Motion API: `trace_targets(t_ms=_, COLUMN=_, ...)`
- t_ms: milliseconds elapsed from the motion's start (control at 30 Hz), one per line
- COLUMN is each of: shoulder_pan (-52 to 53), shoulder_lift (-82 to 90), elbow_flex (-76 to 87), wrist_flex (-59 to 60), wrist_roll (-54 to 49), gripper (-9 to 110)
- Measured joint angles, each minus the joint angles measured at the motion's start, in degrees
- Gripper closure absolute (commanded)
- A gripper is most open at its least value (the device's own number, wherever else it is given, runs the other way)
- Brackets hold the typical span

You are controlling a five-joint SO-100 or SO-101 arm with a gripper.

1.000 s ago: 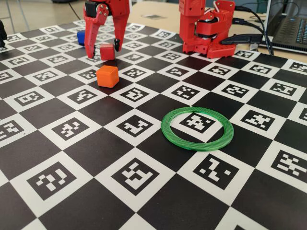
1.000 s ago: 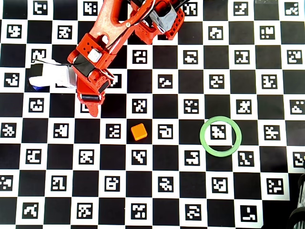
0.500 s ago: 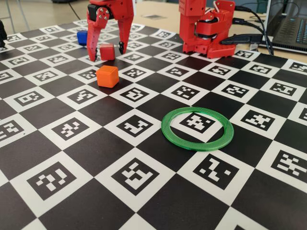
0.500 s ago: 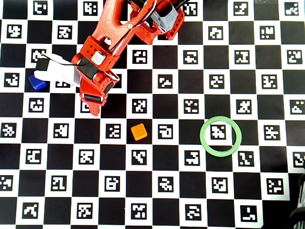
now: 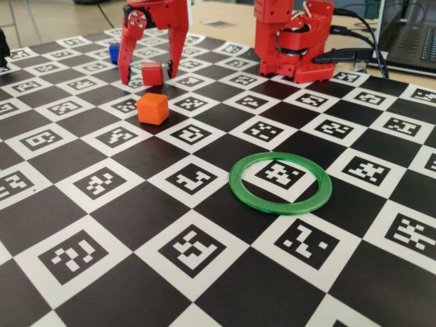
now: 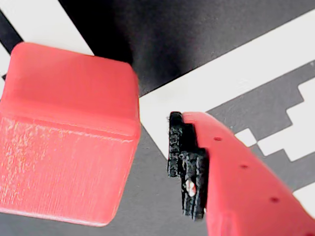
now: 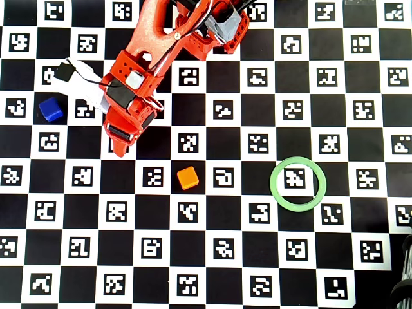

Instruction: Grab the red cube then put it in the green circle then put the blue cube on top and finally the orange cube on top

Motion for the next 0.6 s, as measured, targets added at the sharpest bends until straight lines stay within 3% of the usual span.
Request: trace_targets(t_ms=600, shoulder_pan=-0.79, shoulder_lift=0.0, elbow_flex=0.0, wrist_flex=-1.67, wrist_roll=9.84, gripper=63)
